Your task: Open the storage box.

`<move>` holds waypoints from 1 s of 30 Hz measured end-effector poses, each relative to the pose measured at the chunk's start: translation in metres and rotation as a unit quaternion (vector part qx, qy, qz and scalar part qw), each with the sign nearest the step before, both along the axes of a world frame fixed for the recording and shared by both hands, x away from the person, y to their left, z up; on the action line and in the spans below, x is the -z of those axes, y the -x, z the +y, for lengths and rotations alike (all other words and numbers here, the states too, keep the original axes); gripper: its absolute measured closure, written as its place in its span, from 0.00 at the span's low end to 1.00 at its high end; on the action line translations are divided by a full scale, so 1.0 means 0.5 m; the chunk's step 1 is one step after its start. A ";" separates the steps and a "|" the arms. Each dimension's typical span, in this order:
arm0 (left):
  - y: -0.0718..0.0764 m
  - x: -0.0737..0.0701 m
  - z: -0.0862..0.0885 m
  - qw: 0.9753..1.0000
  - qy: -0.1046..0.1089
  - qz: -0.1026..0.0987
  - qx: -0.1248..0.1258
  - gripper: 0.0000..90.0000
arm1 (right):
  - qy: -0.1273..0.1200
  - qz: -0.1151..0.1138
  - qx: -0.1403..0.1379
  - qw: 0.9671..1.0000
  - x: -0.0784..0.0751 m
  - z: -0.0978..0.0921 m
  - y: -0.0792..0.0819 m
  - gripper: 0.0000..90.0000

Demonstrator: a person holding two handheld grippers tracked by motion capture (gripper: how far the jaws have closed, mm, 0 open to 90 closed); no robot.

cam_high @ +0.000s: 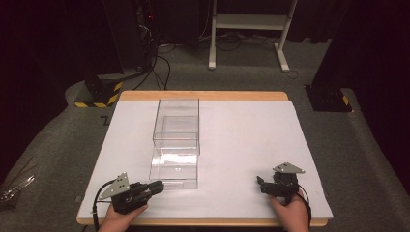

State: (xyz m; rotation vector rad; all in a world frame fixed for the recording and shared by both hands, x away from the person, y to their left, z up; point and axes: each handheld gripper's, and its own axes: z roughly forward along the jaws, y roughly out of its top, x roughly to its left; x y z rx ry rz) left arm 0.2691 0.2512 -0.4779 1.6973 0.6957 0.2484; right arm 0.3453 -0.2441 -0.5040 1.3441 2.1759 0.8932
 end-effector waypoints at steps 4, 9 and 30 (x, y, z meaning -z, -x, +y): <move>0.005 -0.010 0.003 1.000 0.007 -0.014 -0.005 0.91 | 0.000 0.000 0.000 1.000 0.000 0.000 0.000 0.17; 0.005 -0.028 0.005 0.999 0.019 -0.027 -0.012 0.90 | 0.000 0.000 0.000 1.000 0.000 0.000 0.000 0.17; -0.017 -0.044 0.095 0.984 0.028 -0.052 -0.168 0.66 | 0.000 0.000 0.000 1.000 0.000 0.000 0.000 0.17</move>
